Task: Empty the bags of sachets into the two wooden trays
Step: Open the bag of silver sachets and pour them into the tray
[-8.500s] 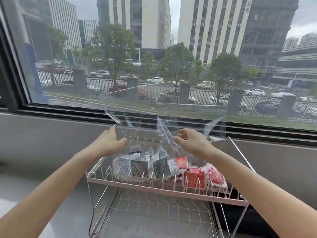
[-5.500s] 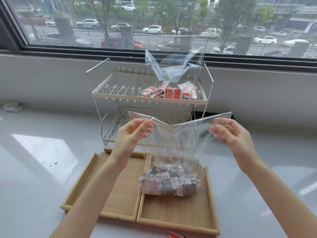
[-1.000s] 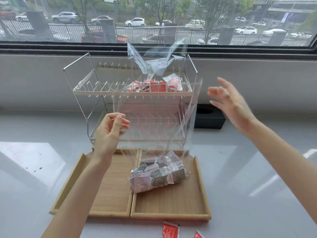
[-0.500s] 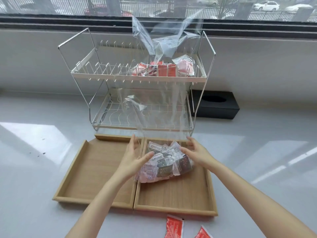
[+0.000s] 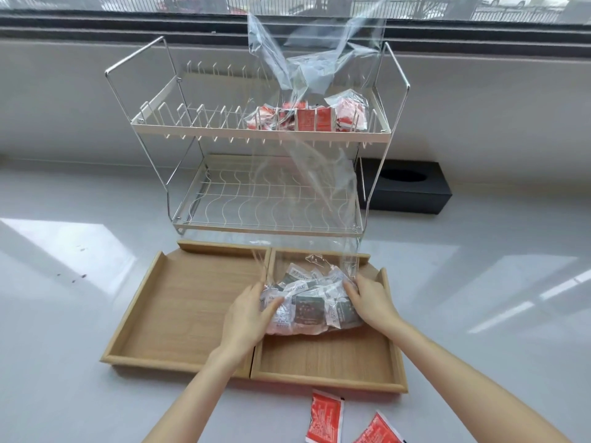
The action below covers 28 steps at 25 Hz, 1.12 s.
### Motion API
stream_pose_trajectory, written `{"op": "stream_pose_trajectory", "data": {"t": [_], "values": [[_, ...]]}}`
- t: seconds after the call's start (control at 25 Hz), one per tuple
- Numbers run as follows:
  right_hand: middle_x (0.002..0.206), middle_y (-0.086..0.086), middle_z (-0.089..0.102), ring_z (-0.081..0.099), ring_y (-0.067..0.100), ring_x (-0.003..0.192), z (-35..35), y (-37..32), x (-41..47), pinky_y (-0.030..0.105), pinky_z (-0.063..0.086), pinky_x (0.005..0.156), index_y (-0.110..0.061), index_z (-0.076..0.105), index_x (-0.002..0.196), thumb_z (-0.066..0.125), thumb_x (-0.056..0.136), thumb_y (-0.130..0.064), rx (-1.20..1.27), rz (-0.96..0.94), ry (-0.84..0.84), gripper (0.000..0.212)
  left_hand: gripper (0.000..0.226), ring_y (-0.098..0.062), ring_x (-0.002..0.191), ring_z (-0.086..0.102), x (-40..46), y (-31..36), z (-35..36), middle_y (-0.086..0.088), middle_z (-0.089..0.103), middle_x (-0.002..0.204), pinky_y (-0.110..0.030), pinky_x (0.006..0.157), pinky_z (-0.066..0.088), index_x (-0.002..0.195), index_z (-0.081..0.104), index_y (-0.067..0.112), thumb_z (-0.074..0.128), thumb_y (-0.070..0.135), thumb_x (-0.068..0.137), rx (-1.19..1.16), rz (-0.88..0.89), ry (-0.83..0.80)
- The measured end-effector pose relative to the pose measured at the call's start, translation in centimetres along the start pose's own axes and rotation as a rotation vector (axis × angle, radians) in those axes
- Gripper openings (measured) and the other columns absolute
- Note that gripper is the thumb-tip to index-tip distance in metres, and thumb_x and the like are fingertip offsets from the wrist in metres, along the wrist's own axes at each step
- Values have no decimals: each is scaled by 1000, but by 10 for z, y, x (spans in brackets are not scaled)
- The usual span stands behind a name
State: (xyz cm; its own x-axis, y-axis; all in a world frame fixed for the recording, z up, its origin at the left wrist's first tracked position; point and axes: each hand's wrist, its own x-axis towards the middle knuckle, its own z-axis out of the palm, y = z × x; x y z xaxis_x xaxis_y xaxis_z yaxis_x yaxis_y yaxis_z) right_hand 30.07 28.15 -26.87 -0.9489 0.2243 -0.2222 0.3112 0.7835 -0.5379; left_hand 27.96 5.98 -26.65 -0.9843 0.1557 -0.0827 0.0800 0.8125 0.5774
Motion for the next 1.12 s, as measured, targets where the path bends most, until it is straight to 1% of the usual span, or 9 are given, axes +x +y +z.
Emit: {"op": "stream_pose_trajectory", "data": {"t": [0.16,0.28,0.48,0.56,0.72,0.76,0.84,0.92,1.12], "values": [[87,23,66,54,35,108,-5,4,-19,34,35,85,-16,37,60,39,95,-27,93,37,20,37,45,-25,110,58,-8,-1,-3,-9,64,120,-25,76,38,120,56,9,53,38,87,-107,-39,-29],[83,15,56,52,25,84,-14,6,-34,33,27,60,-14,37,59,38,94,-29,163,126,-38,38,30,-23,101,60,-20,5,-10,-7,68,111,-24,70,33,106,61,12,47,33,90,-225,-32,-36],[80,15,61,54,21,72,-32,12,-65,30,41,57,3,55,82,36,94,-32,259,229,-164,42,22,-23,93,57,-44,14,-25,-3,64,90,-26,67,30,86,58,19,43,35,92,-221,-58,-152],[83,14,67,61,17,58,-39,14,-77,28,48,50,-3,60,92,35,95,-36,369,305,-291,41,30,-22,95,56,-50,14,-26,-5,64,98,-27,73,35,97,60,15,42,39,92,-218,-98,-238],[87,11,68,60,19,58,-47,17,-96,25,49,54,-14,64,95,41,92,-45,583,376,-471,40,45,-28,109,57,-63,10,-25,-10,64,116,-38,98,43,117,57,9,39,41,92,-400,-289,-459],[88,12,68,61,18,60,-48,18,-100,25,49,58,-13,65,97,41,90,-48,627,371,-511,43,46,-28,104,61,-67,9,-26,-11,65,113,-39,96,46,119,55,7,39,40,93,-487,-354,-501],[92,11,67,61,20,72,-51,20,-107,26,49,69,-11,64,105,42,90,-47,703,342,-585,45,44,-19,71,69,-72,10,-26,-8,70,90,-33,71,57,114,57,5,38,39,94,-626,-461,-538],[83,2,67,61,12,67,-56,22,-114,21,49,66,-12,62,109,46,90,-42,725,300,-637,38,37,-10,50,66,-77,12,-27,-1,71,70,-24,49,56,105,59,9,38,37,94,-729,-510,-562],[76,-3,62,55,5,56,-56,22,-128,15,46,54,-18,56,111,43,94,-27,566,286,-620,23,26,-14,70,65,-81,14,-36,-3,68,86,-23,57,57,100,62,12,49,33,90,-905,-535,-644]]}}
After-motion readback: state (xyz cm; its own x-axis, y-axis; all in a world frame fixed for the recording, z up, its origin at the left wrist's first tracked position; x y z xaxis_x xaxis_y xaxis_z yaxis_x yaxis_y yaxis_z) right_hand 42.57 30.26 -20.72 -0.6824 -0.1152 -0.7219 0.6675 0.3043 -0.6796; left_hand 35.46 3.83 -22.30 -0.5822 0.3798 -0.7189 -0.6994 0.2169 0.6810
